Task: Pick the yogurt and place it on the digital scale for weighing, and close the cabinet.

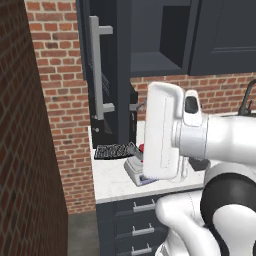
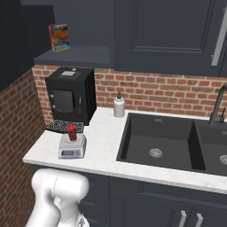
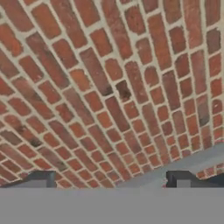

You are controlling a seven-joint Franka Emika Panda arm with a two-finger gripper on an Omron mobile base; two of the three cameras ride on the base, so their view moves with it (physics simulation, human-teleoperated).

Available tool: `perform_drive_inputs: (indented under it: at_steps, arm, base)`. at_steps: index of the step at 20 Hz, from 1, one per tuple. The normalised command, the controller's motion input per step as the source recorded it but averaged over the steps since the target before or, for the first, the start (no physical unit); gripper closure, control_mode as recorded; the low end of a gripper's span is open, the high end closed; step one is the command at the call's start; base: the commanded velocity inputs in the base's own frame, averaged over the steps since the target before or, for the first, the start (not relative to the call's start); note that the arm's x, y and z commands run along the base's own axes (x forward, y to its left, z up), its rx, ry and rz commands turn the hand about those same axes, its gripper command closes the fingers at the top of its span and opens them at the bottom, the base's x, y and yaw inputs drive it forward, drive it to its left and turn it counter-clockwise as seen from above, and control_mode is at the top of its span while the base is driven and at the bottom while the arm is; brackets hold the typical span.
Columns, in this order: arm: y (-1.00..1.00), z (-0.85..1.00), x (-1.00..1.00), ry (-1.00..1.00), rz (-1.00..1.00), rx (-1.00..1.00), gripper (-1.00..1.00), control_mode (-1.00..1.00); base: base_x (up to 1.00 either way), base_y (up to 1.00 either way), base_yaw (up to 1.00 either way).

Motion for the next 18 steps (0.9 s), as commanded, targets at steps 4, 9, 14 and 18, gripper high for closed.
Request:
perform_drive_inputs:
  at_steps: [4, 9, 14, 18]
  arm:
    - [0.7, 0.0, 0.24, -0.18, 0.02, 0.0, -1.0, -1.0]
    - [0.1, -0.05, 0.45, -0.05, 0.1, 0.0, -1.0, -1.0]
    - [0.0, -0.17, 0.7, 0.01, 0.14, 0.0, -1.0, -1.0]
    - [0.38, -0.2, 0.25, 0.0, 0.06, -0.06, -1.0, -1.0]
  base:
    - [0.0, 0.0, 0.0]
    - [0.0, 0.0, 0.0]
    - [0.0, 0.0, 0.0]
    - [0.0, 0.0, 0.0]
